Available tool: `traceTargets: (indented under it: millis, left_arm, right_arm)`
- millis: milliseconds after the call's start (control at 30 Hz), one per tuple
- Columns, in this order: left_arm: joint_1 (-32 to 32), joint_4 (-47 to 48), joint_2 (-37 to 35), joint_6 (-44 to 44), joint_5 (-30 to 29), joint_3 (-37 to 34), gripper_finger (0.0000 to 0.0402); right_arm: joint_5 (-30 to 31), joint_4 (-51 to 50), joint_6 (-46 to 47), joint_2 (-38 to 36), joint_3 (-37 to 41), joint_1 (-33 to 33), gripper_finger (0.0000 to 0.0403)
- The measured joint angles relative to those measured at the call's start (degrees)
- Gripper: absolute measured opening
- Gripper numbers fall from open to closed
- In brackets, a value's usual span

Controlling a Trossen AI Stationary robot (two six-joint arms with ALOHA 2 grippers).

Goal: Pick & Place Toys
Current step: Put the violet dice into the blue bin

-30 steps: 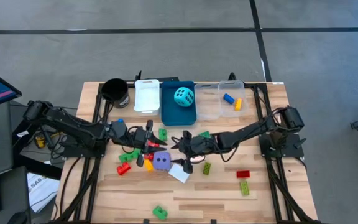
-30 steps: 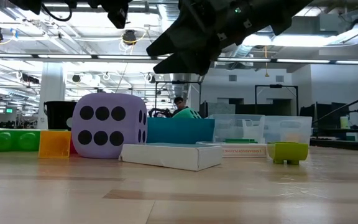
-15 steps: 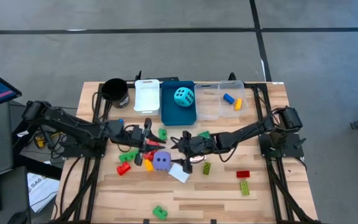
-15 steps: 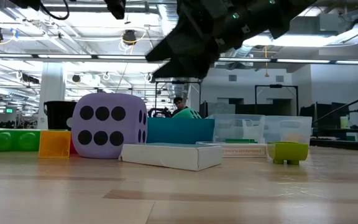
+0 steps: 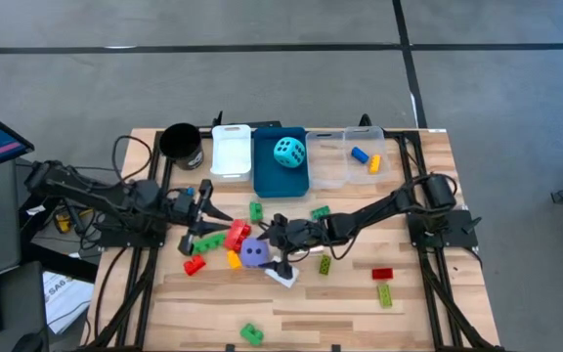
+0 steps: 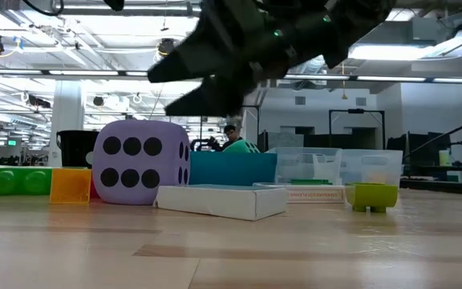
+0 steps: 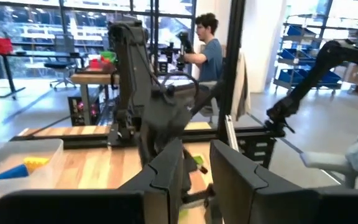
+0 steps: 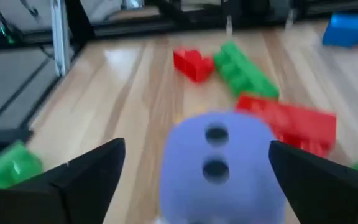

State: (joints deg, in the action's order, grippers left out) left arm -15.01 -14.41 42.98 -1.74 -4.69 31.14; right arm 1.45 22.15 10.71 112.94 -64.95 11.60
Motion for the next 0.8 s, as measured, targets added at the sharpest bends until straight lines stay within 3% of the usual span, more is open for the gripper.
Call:
traceTargets:
  millis: [367,600,800]
  left_arm:
    - [0.0,-0.5,-0.5,0.0,-0.4,-0.5,0.0076]
    - [0.0,-0.5,-0.5,0.0,-0.5,-0.5,0.0076]
    - [0.0,-0.4,-0.5,0.0,-0.5,-0.5,0.0076]
  right_arm:
    - [0.9,-1.8,-1.2,4.0,-3.4,-0.9,0.0397]
    - [6.6,-2.9,-4.8,5.7,-3.4,-1.1,0.0399]
    - [7.5,-3.3,-5.1,6.1,-3.5,-1.2,0.0399]
